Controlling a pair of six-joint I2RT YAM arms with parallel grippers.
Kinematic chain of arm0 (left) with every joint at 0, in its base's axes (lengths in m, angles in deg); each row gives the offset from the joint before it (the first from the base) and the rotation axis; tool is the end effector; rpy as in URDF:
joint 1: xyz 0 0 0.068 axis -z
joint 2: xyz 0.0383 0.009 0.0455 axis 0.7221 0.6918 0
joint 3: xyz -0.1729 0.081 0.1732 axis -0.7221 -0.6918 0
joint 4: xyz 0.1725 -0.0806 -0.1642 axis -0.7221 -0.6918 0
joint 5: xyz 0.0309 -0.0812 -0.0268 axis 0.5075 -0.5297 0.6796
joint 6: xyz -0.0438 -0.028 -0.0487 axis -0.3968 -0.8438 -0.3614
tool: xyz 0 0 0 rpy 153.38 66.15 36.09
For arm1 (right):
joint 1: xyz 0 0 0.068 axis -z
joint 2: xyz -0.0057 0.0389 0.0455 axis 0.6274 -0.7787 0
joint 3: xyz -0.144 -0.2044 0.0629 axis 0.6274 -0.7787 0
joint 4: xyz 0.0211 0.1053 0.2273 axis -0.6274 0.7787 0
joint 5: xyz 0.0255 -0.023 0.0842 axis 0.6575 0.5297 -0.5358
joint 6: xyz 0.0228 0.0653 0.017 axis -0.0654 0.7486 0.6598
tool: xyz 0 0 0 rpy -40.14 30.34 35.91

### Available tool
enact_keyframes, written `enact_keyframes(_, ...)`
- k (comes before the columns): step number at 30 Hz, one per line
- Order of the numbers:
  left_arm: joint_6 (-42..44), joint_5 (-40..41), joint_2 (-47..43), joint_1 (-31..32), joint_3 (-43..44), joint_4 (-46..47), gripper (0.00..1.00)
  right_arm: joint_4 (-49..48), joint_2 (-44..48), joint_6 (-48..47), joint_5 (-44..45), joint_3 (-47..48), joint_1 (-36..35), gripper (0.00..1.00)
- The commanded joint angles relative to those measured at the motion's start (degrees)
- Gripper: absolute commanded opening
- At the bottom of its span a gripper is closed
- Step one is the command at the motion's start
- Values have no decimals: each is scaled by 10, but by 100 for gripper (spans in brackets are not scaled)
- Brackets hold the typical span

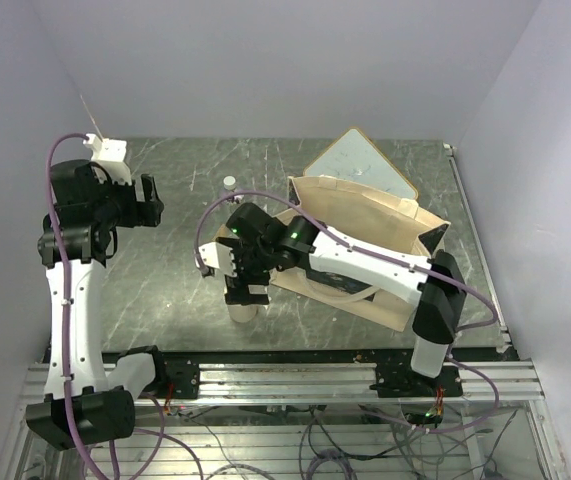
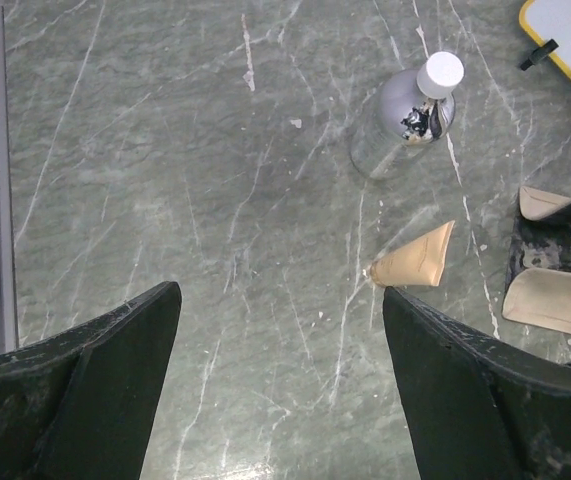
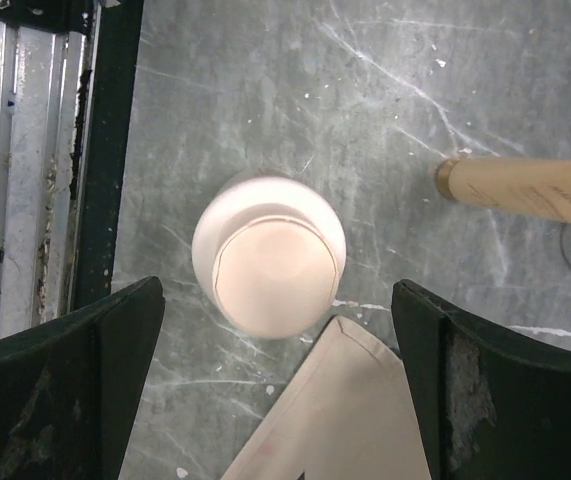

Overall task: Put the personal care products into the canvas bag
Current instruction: Move the care product at the center of the board, then pick up the care product from the center of the board.

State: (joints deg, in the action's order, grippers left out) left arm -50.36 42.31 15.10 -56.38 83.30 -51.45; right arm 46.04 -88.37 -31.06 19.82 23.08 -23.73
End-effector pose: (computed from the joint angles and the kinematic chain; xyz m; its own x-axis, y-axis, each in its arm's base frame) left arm 0.2231 0.0214 0.3653 -0.4906 -0.0196 -0.8711 0.1323 0.9865 -0.0967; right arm 0.1646 0.3581 0.2713 0.2166 -0.7416 -0.6349 -0.9759 -0.1831 -0.1190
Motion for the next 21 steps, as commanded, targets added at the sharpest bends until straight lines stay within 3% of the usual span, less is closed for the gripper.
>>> enact_keyframes(1,1,-30,-19,-3,-16,23,92,-2,-27,20,-2,24,-1,96)
enact_keyframes(6,6,-36,-25,-3,-17,18,92,-5,-44,29,-28,27,0,91)
enact_keyframes(21,13,-56,-27,-4,-9,7,91,-11,-45,40,-35,18,3,65)
